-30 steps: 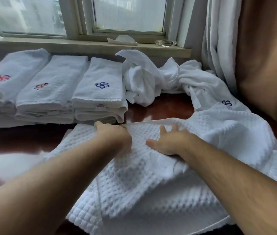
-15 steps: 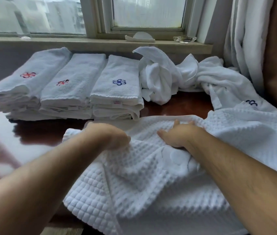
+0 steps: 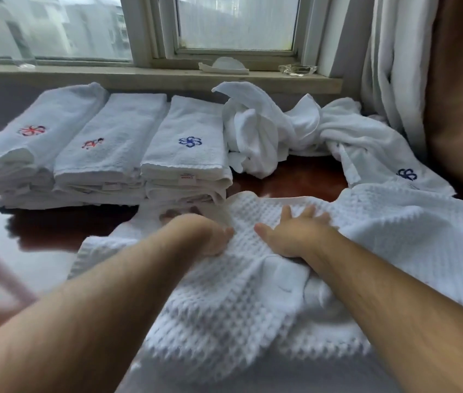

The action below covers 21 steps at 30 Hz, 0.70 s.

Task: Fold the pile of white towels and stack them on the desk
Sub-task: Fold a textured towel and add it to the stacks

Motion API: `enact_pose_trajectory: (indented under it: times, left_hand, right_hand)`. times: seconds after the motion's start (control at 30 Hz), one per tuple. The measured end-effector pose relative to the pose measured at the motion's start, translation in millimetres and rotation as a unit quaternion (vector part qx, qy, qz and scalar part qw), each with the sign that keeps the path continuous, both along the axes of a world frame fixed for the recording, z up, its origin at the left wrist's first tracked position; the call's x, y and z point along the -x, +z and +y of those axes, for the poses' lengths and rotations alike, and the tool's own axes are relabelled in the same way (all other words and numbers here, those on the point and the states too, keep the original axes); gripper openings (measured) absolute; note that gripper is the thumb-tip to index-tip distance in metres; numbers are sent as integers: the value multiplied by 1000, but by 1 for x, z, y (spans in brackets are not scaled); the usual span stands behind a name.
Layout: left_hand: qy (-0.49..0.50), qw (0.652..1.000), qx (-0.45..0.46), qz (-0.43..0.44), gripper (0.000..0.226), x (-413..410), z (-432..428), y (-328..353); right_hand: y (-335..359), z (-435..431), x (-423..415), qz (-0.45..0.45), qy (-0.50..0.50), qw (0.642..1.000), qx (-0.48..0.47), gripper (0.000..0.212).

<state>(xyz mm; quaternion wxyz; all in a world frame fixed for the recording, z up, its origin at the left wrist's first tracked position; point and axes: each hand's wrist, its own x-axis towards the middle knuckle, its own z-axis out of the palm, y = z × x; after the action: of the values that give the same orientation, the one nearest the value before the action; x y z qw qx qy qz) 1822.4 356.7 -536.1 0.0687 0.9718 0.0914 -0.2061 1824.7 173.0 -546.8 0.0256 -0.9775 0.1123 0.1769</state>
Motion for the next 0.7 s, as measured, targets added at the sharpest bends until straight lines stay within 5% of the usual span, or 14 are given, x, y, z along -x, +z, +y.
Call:
enact_pose_trajectory:
  times: [0.07, 0.23, 0.37, 0.47, 0.53, 0.7]
  left_hand:
    - [70, 997, 7, -44, 94, 9, 1, -11]
    - [71, 991, 2, -116, 72, 27, 6, -21]
    - [-101, 980, -62, -162, 49, 34, -5, -6]
    - [-227, 939, 28, -256, 50, 22, -34, 1]
    - [-279, 919, 116, -252, 51, 7, -62, 1]
    - [-346, 923, 128, -114, 61, -7, -140, -15]
  right_hand:
    - [0, 3, -10, -5, -10, 1000, -5, 103]
    - [-4, -2, -22, -24, 15, 1000, -8, 101]
    - [10, -32, -20, -42, 71, 994, -76, 81]
    - [26, -83, -9, -230, 34, 958, -170, 42]
    - [26, -129, 0, -316, -36, 939, -131, 44]
    - [0, -210, 45, -126, -200, 968, -81, 82]
